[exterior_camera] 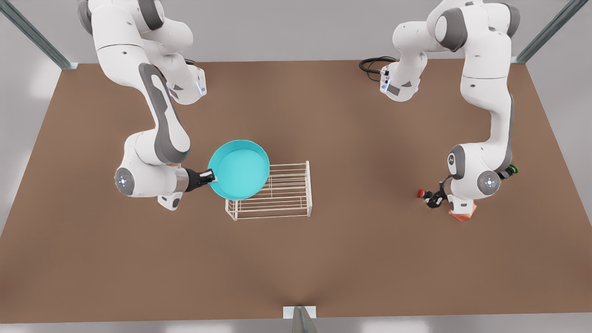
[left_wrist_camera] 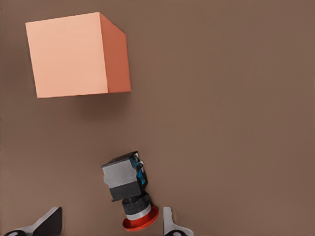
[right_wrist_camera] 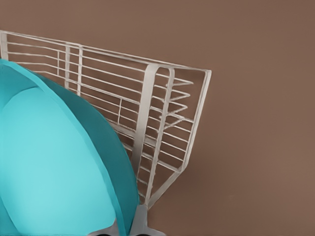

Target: Place the plate on the shelf with right arm and place the red button switch in the plate with left arm

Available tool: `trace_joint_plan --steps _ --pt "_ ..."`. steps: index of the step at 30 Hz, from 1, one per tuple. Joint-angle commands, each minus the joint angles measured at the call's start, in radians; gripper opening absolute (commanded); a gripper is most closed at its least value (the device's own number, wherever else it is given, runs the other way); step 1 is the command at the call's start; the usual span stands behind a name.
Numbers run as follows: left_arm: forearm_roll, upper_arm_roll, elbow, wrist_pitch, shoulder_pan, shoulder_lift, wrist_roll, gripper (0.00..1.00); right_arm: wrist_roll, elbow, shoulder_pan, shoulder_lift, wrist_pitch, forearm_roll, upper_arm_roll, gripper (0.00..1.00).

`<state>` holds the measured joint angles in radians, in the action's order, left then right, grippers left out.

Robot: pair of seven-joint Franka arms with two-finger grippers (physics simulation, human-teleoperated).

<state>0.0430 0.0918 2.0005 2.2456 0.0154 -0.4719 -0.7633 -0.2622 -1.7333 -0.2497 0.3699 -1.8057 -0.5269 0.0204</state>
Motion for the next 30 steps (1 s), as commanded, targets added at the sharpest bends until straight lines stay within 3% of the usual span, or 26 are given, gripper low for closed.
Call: trace_joint_plan --steps 1,16,17,18,19,20,26,28,29,30 --pt "-0.014 0.006 0.046 0.249 -0.005 -0.005 -0.326 1.0 0.236 0.001 -0.022 0.021 -0.053 -0.019 0.0 0.09" --pt "-0.017 0.014 0.067 0.293 0.003 -0.039 -0.439 1.0 0.29 0.055 -0.103 0.095 -0.175 -0.105 0.006 0.13" --pt "-0.017 0.014 0.07 0.293 0.003 -0.04 -0.439 1.0 0.288 0.054 -0.103 0.095 -0.179 -0.105 0.006 0.26" --pt "-0.018 0.014 0.076 0.293 0.005 -0.039 -0.439 1.0 0.282 0.049 -0.103 0.095 -0.196 -0.104 0.006 0.58" --pt "-0.02 0.014 0.083 0.293 0.005 -0.034 -0.441 1.0 0.284 0.049 -0.103 0.093 -0.196 -0.104 0.007 0.81" --pt "-0.02 0.014 0.083 0.293 0.005 -0.034 -0.444 1.0 0.288 0.047 -0.103 0.09 -0.195 -0.104 0.007 0.98" --pt "-0.02 0.013 0.083 0.313 0.006 -0.06 -0.45 1.0 0.448 0.037 -0.1 -0.221 -0.02 -0.084 0.062 1.0" --pt "-0.022 0.014 0.081 0.316 0.006 -0.062 -0.45 1.0 0.266 0.07 -0.094 -0.221 0.095 0.458 0.137 1.0" --pt "-0.022 0.014 0.081 0.316 0.005 -0.062 -0.45 0.68 0.065 0.07 0.007 -0.221 0.098 0.449 0.165 1.0" --pt "-0.022 0.014 0.081 0.315 0.006 -0.062 -0.45 0.56 0.018 0.067 0.081 -0.232 0.15 0.453 0.165 1.0"
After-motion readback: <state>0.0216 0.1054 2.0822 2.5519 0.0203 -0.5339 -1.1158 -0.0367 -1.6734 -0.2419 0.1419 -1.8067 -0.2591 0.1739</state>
